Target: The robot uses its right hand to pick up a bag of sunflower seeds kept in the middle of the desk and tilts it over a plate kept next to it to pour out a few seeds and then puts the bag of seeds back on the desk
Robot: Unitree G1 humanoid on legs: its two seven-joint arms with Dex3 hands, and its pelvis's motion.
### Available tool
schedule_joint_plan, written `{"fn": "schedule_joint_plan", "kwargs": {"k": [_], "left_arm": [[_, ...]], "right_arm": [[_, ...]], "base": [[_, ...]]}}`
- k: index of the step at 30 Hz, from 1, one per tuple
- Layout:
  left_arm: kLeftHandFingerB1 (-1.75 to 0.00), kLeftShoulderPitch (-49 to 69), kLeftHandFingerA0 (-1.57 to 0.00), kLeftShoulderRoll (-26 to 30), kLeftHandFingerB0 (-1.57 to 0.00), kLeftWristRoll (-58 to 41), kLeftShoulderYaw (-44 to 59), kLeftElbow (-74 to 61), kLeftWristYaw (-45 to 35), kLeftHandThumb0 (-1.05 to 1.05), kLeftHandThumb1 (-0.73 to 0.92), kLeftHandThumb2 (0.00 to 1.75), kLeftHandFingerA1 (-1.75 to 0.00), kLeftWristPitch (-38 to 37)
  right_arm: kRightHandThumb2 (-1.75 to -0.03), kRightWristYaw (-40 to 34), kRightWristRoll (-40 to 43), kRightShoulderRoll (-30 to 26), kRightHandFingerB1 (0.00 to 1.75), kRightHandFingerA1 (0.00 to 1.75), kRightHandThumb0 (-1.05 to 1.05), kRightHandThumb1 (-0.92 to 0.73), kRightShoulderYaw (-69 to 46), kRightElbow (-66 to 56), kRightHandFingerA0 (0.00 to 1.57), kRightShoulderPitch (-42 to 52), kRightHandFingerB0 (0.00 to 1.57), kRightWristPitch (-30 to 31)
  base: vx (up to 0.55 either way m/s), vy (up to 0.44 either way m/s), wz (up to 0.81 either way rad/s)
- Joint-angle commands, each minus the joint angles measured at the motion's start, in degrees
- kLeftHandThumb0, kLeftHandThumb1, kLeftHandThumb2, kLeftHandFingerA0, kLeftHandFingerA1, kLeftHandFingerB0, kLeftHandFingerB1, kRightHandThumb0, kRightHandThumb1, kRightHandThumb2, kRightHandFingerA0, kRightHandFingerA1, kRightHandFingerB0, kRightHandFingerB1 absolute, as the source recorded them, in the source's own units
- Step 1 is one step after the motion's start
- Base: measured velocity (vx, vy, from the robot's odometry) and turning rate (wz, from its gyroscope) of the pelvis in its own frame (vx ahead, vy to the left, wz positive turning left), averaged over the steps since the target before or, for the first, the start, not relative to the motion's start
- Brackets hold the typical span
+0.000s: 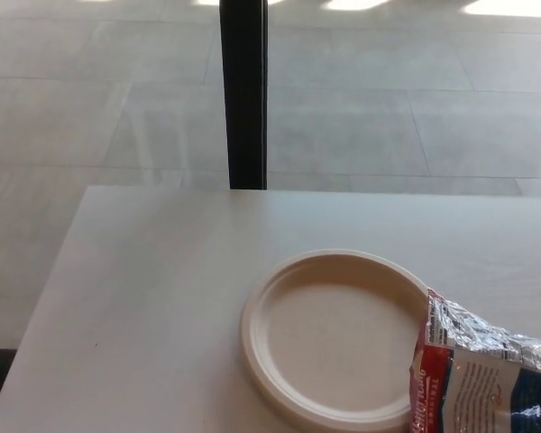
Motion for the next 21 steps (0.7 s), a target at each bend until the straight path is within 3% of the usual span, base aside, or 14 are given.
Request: {"fn": "schedule_joint_plan", "kwargs": {"k": [1, 4, 5, 7, 9, 11, 13, 14, 16, 17, 18, 20, 21], "left_arm": [[-1.11, 0.1, -0.35, 0.4, -0.35, -0.9, -0.2, 0.7, -0.5, -1.05, 0.50, 0.59, -1.23, -1.1], [-1.10, 0.3, -0.40, 0.4, -0.33, -0.6, -0.6, 0.4, -1.1, -1.05, 0.52, 0.59, -1.25, -1.6], [-1.11, 0.4, -0.40, 0.3, -0.32, -0.8, -0.6, 0.3, -1.1, -1.05, 0.52, 0.59, -1.25, -2.0], [-1.11, 0.6, -0.40, 0.2, -0.32, -0.9, -0.6, 0.2, -1.4, -1.05, 0.52, 0.59, -1.25, -2.3], [-1.10, 0.4, -0.40, 0.4, -0.33, -0.6, -0.9, 0.5, -0.8, -1.05, 0.52, 0.60, -1.24, -1.9], [-1.12, 0.3, -0.40, 0.4, -0.33, -0.7, -1.0, 0.5, -0.8, -1.05, 0.51, 0.60, -1.26, -1.9], [-1.12, 0.3, -0.43, 0.4, -0.32, -1.1, -0.7, 0.6, -1.5, -1.05, 0.51, 0.60, -1.26, -1.9], [-1.12, 0.3, -0.43, 0.4, -0.33, -0.8, -1.0, 0.5, -1.1, -1.05, 0.51, 0.60, -1.26, -1.8], [-1.12, 0.0, -0.43, 0.5, -0.34, -1.1, -1.0, 0.6, -1.0, -1.05, 0.51, 0.60, -1.26, -1.2], [-1.05, 0.0, -0.42, 0.5, -0.38, -0.7, -1.3, 0.6, -0.7, -1.05, 0.36, 0.93, -1.17, -1.6], [-1.13, 0.0, -0.41, 0.4, -0.35, -0.6, -1.4, 0.6, -0.7, -1.05, 0.51, 0.60, -1.27, -1.9], [-1.14, 0.2, -0.44, 0.3, -0.35, -0.6, -1.6, 0.6, -0.5, -1.05, 0.51, 0.61, -1.29, -2.1], [-1.14, 0.4, -0.40, 0.3, -0.35, -0.4, -1.9, 0.4, -0.6, -1.05, 0.52, 0.61, -1.28, -2.4]], "right_arm": [[-0.89, 7.9, -0.4, -3.8, 0.53, 0.63, -1.05, -0.46, 8.3, -13.9, 0.00, 0.9, 0.00, 5.5], [-0.85, 10.7, -0.2, -3.6, 0.67, 0.75, -1.05, -0.40, 11.3, -15.8, 0.00, 1.8, 0.00, 5.8], [-0.60, 11.8, 1.0, -3.4, 0.76, 0.75, -1.05, -0.59, 12.0, -16.7, 0.00, 2.1, 0.00, 6.9], [-0.60, 12.8, 2.1, -3.6, 0.76, 0.75, -1.05, -0.59, 12.5, -17.6, 0.00, 2.7, 0.00, 7.9], [-0.62, 15.3, 2.9, -3.6, 0.73, 0.62, -1.05, -0.56, 14.9, -19.0, 0.00, 3.3, 0.00, 10.2], [-0.60, 16.1, 1.6, -3.5, 0.58, 0.51, -1.05, -0.54, 17.6, -20.5, 0.00, 4.1, 0.00, 11.0], [-0.61, 16.5, 1.0, -3.5, 0.56, 0.51, -1.05, -0.51, 19.4, -21.9, 0.00, 4.9, 0.00, 11.5], [-0.62, 16.9, -0.9, -3.0, 0.62, 0.64, -1.05, -0.50, 21.4, -22.7, 0.00, 5.7, 0.00, 9.8], [-0.61, 17.3, -1.1, -3.1, 0.65, 0.68, -1.05, -0.49, 22.8, -23.3, 0.00, 6.0, 0.00, 9.7], [-0.83, 17.5, -1.4, -2.9, 0.58, 0.63, -1.03, -0.33, 23.6, -23.3, 0.00, 6.1, 0.00, 9.4], [-0.81, 18.0, -2.8, -2.9, 0.53, 0.62, -1.00, -0.35, 25.2, -22.3, 0.00, 5.7, 0.00, 8.6], [-0.83, 18.0, -3.8, -3.2, 0.49, 0.61, -0.98, -0.36, 26.4, -21.4, 0.00, 5.6, 0.00, 8.2], [-0.63, 17.6, -4.4, -3.4, 0.70, 0.71, -0.96, -0.45, 27.2, -21.4, 0.00, 5.5, 0.00, 9.3]], "base": [[0.00, 0.000, 0.00], [0.00, 0.000, 0.00], [0.00, 0.000, 0.00], [0.00, 0.000, 0.00], [0.00, 0.000, 0.00], [0.00, 0.000, 0.00], [0.00, 0.000, 0.00], [0.00, 0.000, 0.00], [0.00, 0.000, 0.00], [0.00, 0.000, 0.00], [0.00, 0.000, 0.00], [0.00, 0.000, 0.00], [0.00, 0.000, 0.00]]}}
